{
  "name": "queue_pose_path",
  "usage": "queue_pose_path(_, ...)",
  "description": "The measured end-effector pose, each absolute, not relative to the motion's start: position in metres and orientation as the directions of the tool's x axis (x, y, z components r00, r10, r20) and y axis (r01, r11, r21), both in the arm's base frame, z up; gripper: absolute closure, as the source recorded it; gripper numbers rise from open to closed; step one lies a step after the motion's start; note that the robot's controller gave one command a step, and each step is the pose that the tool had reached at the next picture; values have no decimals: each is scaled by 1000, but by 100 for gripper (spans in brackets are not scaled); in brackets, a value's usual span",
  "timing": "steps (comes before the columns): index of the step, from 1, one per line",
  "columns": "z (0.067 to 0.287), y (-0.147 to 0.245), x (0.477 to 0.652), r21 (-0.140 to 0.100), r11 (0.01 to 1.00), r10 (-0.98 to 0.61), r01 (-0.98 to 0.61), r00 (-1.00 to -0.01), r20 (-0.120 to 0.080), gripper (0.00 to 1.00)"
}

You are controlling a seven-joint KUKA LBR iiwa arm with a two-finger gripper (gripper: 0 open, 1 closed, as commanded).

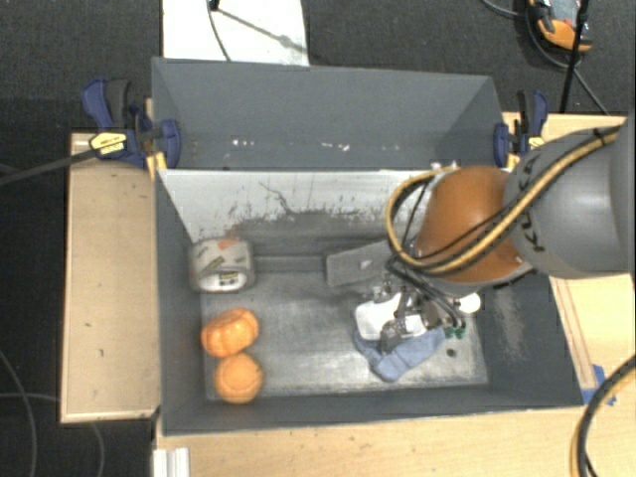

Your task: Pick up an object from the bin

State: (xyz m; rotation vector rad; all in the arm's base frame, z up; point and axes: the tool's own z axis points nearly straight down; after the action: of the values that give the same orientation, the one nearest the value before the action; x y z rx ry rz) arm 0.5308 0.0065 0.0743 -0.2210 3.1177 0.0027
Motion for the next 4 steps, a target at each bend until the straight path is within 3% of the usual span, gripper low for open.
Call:
queue_pose_path(1,79,6,529,1,990,-141,-141,-990,-7,100)
queue_pose_path(2,98,6,526,2,990,-141,-141,-990,4,100)
queue_pose_path(4,133,6,527,1,990,-139,-139,-990,2,100)
